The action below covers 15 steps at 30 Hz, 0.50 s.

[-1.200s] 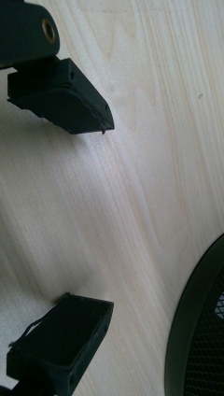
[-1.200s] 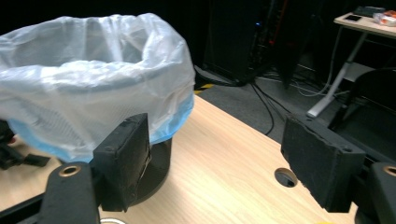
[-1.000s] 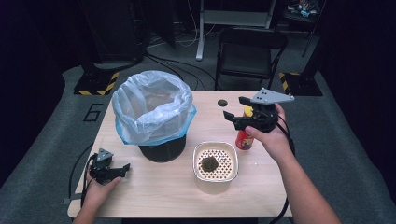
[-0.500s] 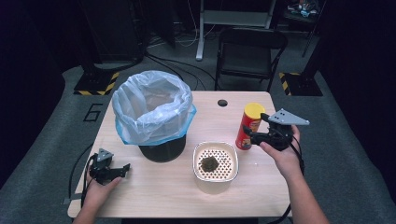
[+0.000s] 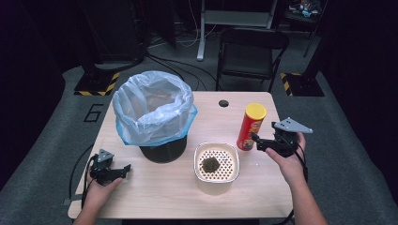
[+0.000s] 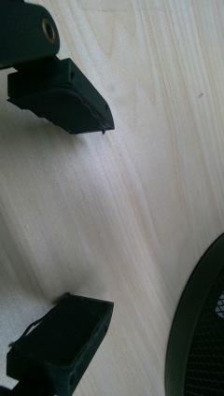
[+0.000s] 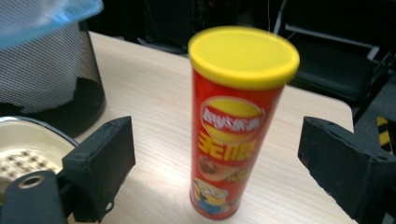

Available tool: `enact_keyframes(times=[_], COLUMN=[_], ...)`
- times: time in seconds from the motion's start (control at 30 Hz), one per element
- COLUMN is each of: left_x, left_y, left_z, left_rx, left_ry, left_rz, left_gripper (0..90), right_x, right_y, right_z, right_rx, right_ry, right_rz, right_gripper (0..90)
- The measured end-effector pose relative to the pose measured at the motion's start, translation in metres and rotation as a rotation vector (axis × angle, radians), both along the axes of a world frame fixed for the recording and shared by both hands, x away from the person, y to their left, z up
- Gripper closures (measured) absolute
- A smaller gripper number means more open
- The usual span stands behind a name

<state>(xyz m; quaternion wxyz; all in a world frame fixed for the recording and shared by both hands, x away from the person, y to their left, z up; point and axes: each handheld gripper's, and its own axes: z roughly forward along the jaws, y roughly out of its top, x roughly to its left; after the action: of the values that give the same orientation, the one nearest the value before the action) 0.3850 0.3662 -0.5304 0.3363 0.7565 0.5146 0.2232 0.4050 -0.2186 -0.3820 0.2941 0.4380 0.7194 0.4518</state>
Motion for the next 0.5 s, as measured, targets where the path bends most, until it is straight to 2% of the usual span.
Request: enact_keyframes(times=[0.5], left_x=[0.0], left_y=[0.0], left_z=[0.0], left_rx=[0.0], left_ry=[0.0], left_rz=[0.0], left_gripper=[11.5], right_x=[0.032], right_y=[0.003], right_z=[-0.037], right_rx=[-0.028], right_ry=[0.061], right_rz=[-0.01], right_gripper=[10.9])
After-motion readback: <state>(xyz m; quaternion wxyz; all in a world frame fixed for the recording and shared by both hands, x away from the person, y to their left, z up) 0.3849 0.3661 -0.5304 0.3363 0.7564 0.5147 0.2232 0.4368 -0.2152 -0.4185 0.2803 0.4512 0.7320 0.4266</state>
